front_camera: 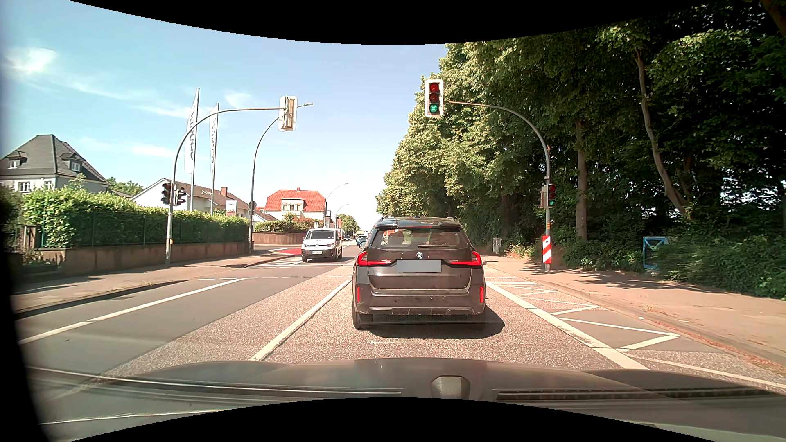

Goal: Follow the waypoints while adhering to traffic rules and regulations

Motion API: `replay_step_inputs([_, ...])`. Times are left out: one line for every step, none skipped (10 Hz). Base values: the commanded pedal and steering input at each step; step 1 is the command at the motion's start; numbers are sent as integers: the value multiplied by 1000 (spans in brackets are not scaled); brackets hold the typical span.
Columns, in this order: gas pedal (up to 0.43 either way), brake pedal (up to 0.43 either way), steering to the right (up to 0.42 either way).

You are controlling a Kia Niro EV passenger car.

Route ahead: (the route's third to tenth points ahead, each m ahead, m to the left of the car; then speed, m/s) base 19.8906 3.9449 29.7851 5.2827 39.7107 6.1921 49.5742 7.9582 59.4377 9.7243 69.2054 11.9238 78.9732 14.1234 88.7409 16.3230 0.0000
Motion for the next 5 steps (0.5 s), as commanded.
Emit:
replay_step_inputs([0, 6, 1])
replay_step_inputs([0, 6, 1])
replay_step_inputs([28, 6, 1])
replay_step_inputs([79, 6, 1])
replay_step_inputs([157, 6, 1])
